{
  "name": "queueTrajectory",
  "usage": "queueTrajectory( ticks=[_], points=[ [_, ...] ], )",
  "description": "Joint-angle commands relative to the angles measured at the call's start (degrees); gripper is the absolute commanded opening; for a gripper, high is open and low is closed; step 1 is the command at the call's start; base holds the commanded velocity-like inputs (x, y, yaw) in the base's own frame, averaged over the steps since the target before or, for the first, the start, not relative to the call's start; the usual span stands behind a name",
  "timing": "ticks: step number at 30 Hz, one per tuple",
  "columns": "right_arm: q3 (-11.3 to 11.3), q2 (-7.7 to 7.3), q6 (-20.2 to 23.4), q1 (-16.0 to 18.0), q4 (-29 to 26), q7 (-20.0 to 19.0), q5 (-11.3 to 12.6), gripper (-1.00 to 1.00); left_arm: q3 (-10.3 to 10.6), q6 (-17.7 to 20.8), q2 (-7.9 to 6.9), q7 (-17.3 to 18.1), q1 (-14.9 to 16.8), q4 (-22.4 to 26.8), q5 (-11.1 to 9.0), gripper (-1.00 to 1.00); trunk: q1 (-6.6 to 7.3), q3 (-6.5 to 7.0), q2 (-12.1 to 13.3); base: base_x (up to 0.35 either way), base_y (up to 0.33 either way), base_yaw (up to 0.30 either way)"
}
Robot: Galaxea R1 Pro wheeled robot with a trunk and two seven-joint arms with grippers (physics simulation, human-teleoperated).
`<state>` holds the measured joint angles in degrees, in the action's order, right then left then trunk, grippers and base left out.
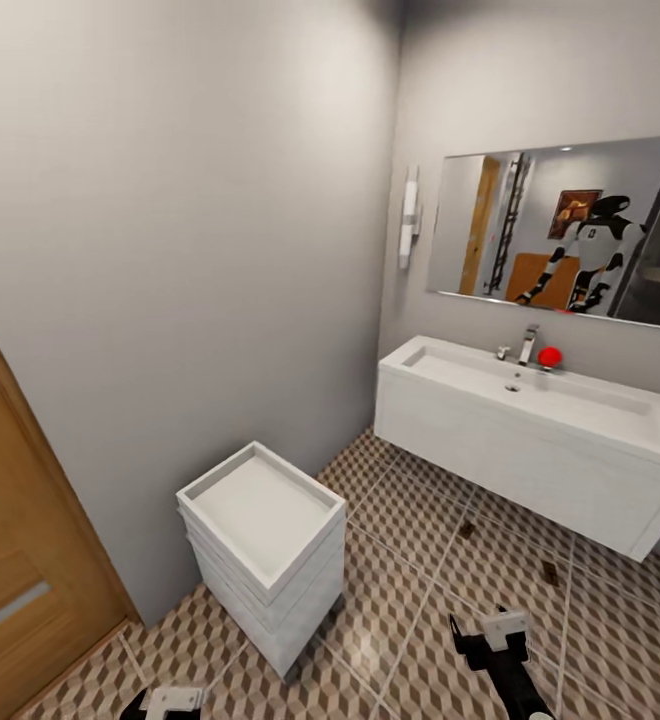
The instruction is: Take the four mousetraps from the cabinet in the bathroom and place them on the bathroom floor. Make sure all four end up on the same floor surface, and ensure that at least two of them are either under or directly next to the same bathroom sink.
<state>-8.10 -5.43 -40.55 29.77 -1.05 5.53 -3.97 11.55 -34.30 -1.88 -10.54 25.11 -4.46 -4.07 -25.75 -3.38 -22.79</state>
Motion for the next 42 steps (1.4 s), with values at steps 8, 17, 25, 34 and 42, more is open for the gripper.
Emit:
queueTrajectory(
  ticks=[8,17,25,34,42],
  points=[
    [-0.35,-0.02,-0.07,0.02,0.04,0.62,-0.43,1.00,0.49,-0.15,0.04,-0.10,0.12,-0.23,-0.41,1.00,-0.04,-0.13,-0.13,0.000,0.000,0.277],
    [-0.34,-0.02,-0.11,0.02,0.04,0.56,-0.43,1.00,0.50,-0.07,0.04,-0.07,0.12,-0.21,-0.41,1.00,-0.04,-0.13,-0.13,0.000,0.000,0.277],
    [-0.35,-0.02,-0.12,0.02,0.04,0.57,-0.43,1.00,0.51,-0.06,0.04,-0.08,0.11,-0.23,-0.41,1.00,-0.04,-0.13,-0.13,0.000,0.000,0.277],
    [-0.33,-0.02,-0.09,0.02,0.04,0.59,-0.43,1.00,0.49,-0.06,0.04,-0.06,0.11,-0.25,-0.41,1.00,-0.04,-0.13,-0.13,0.000,0.000,0.277],
    [-0.34,-0.02,-0.13,0.03,0.03,0.62,-0.43,1.00,0.50,-0.06,0.04,-0.08,0.10,-0.22,-0.41,1.00,-0.04,-0.13,-0.13,0.000,0.000,0.277]
  ],
)
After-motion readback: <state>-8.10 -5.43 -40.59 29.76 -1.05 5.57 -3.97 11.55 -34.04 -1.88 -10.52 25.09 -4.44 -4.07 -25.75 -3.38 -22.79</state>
